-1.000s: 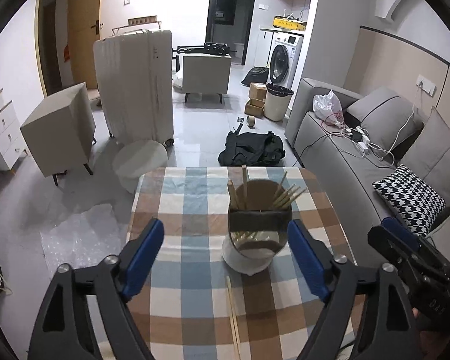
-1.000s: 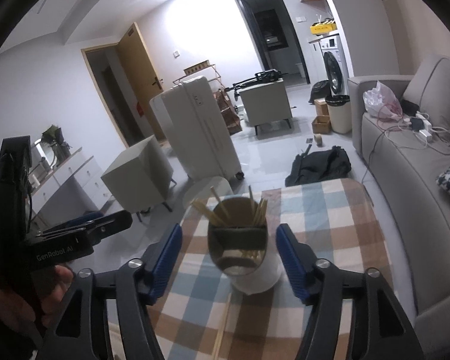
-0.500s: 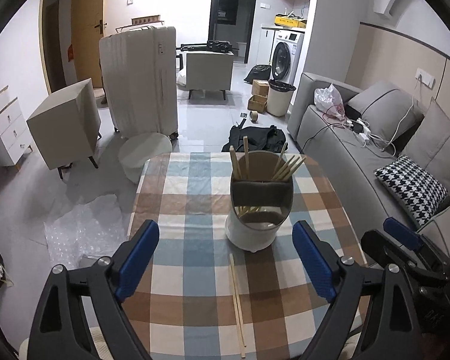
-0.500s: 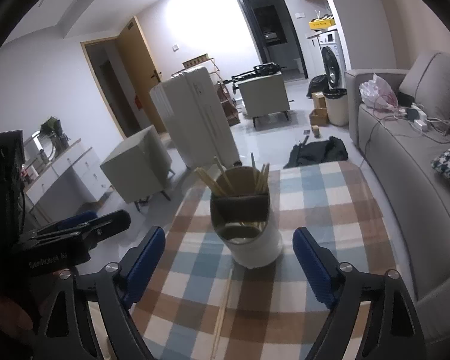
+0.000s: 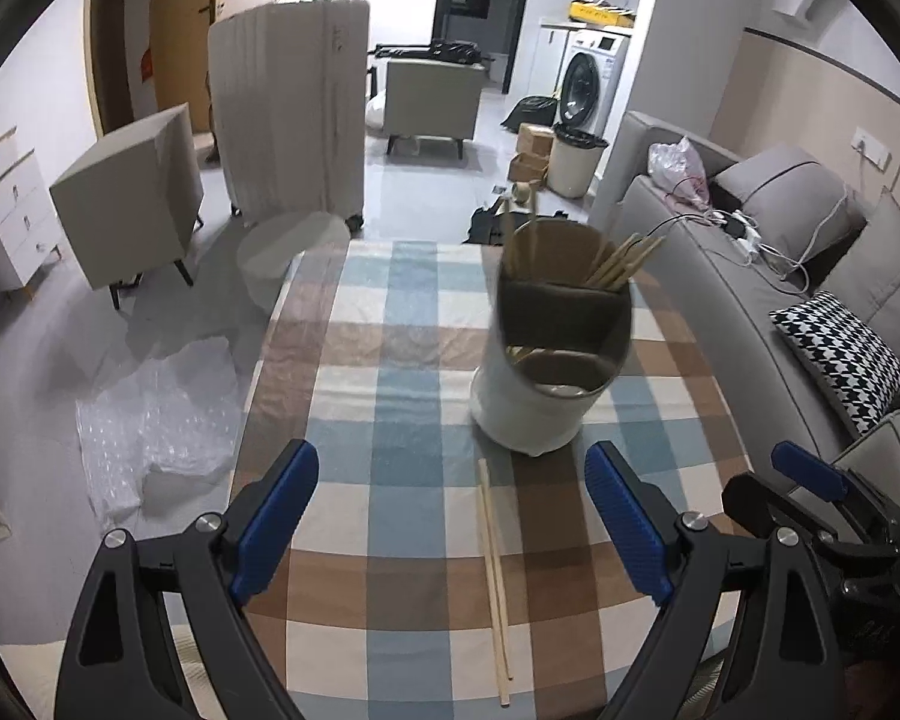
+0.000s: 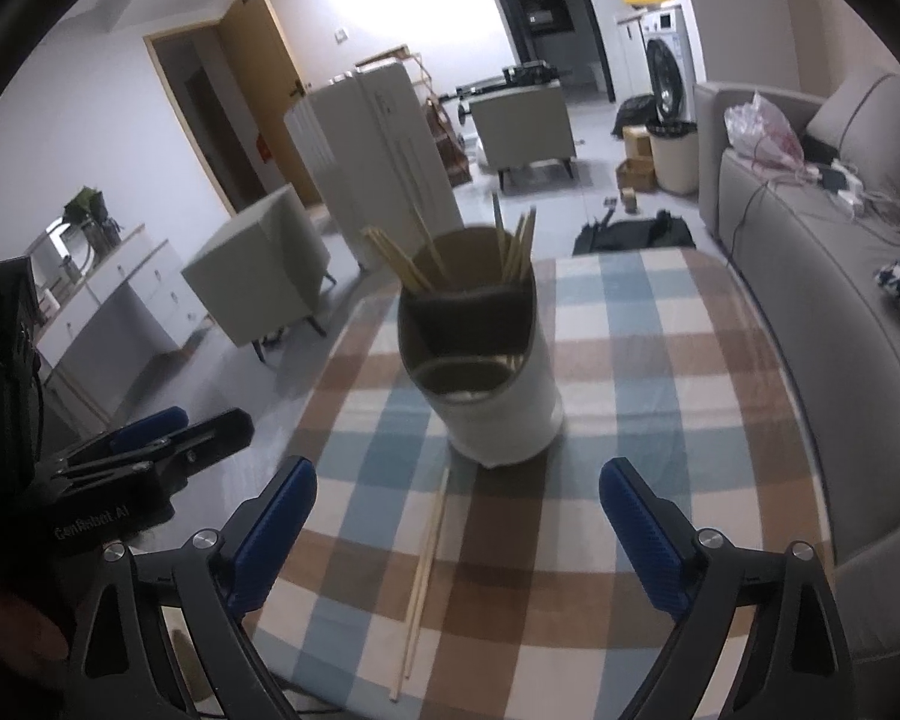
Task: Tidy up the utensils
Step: 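Move both open grippers back toward the last chopsticks on the table, then close the right gripper on a chopstick and lift it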
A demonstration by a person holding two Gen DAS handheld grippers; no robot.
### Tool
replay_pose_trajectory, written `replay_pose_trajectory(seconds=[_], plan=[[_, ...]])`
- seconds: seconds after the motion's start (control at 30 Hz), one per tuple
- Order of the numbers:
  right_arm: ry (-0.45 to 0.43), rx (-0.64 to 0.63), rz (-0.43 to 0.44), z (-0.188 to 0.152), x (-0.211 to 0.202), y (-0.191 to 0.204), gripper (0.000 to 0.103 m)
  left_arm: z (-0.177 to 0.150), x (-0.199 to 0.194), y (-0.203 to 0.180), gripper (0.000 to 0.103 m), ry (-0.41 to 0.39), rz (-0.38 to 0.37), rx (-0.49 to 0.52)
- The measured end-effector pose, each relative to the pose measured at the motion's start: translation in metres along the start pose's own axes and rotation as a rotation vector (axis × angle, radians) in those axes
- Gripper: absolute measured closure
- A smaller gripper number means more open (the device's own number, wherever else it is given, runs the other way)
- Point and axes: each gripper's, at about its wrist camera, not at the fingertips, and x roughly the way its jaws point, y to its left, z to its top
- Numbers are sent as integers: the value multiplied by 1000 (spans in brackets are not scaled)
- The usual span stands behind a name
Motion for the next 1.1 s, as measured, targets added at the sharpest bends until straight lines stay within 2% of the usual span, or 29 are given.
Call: replay_pose_trajectory(seconds=[0.23,0.3,0.37,0.5,0.57,0.63,0.73,0.83,1.1], plan=[[127,11,5,-8,44,3,8,-5,27,24,16,72,65,-57],[165,-2,1,-11,58,6,12,-5,32,32,16,90,64,-89],[209,-18,-2,-15,75,10,27,-4,36,39,16,112,81,-113],[294,-35,2,-24,109,14,42,-2,41,50,16,145,91,-167],[341,-28,17,-27,127,15,56,-1,43,56,16,167,100,-192],[371,-31,27,-29,142,17,60,0,47,63,16,180,101,-215],[390,-76,-7,-30,159,24,63,0,53,75,16,203,115,-256],[409,-108,-49,-30,176,29,80,-2,56,87,16,231,110,-309],[411,-105,-118,-27,200,33,82,-5,58,107,16,265,105,-389]])
